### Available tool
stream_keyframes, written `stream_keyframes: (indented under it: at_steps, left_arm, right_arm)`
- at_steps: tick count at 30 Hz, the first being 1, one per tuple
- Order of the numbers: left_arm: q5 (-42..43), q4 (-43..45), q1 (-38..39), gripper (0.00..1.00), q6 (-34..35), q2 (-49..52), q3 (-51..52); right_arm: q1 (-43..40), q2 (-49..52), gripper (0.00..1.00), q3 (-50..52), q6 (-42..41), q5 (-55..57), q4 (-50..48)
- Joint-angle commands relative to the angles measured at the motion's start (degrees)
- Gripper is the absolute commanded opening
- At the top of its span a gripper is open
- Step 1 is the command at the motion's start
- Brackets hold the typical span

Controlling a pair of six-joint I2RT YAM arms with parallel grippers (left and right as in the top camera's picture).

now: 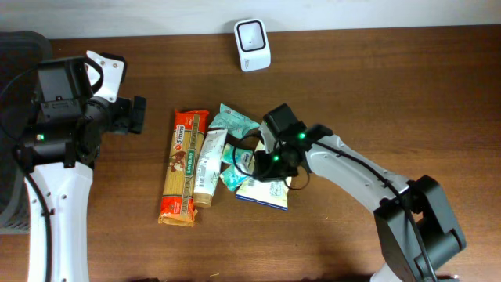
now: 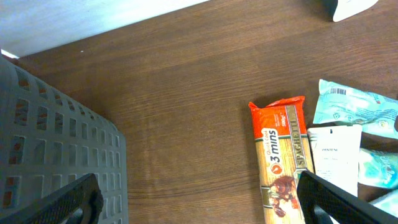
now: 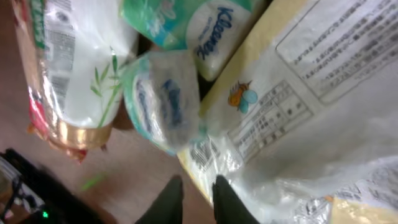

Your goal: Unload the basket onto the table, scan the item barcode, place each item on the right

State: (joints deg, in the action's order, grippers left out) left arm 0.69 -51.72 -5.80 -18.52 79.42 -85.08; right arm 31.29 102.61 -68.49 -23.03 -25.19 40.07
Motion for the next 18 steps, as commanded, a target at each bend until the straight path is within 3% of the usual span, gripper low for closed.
stream_keyframes:
  at_steps: [1,3,6,9,18]
  left_arm:
    - [0.6,-0.1,-0.2,0.99,-1.1,0.2,-0.3]
    - [0.6,-0.1,-0.2,0.99,-1.1,0.2,-0.3]
    - [0.6,-0.1,-0.2,0.99,-1.1,0.2,-0.3]
    - [0.6,-0.1,-0.2,0.99,-1.1,0.2,-0.3]
    - [0.6,0.0,-0.2,0.99,-1.1,0.2,-0.3]
  right_arm:
    - [0.3,0.0,0.35,-10.3,8.2,3.8,7.6]
    - [0.4,0.0,0.41,-15.9,13.0,7.3,11.2]
    - [2.1,0.7,0.44,-16.5,17.2,11.1,8.9]
    - [5.6,3.6,0.56,-16.5,23.8,11.6,7.0]
    - [8.0,12.3,0.57,-16.5,24.5,13.9,5.4]
